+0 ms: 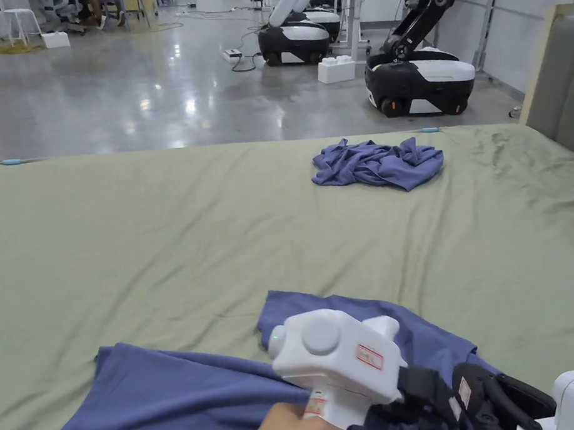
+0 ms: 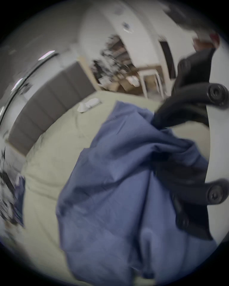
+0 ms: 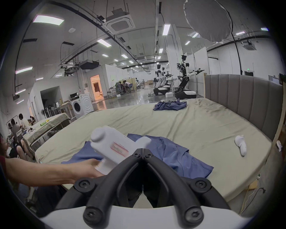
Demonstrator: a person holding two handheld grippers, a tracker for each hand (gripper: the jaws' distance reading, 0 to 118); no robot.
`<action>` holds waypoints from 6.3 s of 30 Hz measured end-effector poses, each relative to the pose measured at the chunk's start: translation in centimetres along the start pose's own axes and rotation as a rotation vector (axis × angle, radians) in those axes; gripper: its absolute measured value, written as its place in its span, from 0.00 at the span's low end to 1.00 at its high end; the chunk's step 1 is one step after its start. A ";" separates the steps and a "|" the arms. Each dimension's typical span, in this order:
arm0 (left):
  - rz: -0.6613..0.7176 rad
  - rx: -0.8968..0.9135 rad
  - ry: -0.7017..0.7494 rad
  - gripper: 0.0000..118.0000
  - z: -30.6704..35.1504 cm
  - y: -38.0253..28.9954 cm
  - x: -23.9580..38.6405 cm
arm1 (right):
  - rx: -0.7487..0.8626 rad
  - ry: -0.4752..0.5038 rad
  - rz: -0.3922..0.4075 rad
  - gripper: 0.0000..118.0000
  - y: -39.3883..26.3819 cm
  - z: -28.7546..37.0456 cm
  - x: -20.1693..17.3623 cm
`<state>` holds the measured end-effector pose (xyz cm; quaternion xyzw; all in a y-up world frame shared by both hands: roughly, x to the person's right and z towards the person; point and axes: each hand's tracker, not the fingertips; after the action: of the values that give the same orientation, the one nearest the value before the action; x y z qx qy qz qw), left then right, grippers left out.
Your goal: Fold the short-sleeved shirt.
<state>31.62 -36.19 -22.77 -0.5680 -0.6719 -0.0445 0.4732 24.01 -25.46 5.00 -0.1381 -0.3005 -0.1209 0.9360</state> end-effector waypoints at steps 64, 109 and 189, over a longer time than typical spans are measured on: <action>0.123 0.390 0.624 0.02 32.2 -22.5 -7.0 | -0.588 -0.015 -0.032 0.04 5.1 -30.4 11.3; 0.104 0.917 0.693 0.02 62.4 6.4 -4.2 | 0.081 -0.205 -0.221 0.04 40.8 -25.6 6.8; 0.031 0.188 0.881 0.91 21.8 16.6 -23.5 | -0.032 -0.101 -0.155 0.02 -3.0 1.5 1.4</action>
<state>30.00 -34.29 -58.78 -0.4592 -0.3988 -0.2139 0.7645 23.37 -27.91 7.59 -0.1352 -0.3550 -0.1904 0.9052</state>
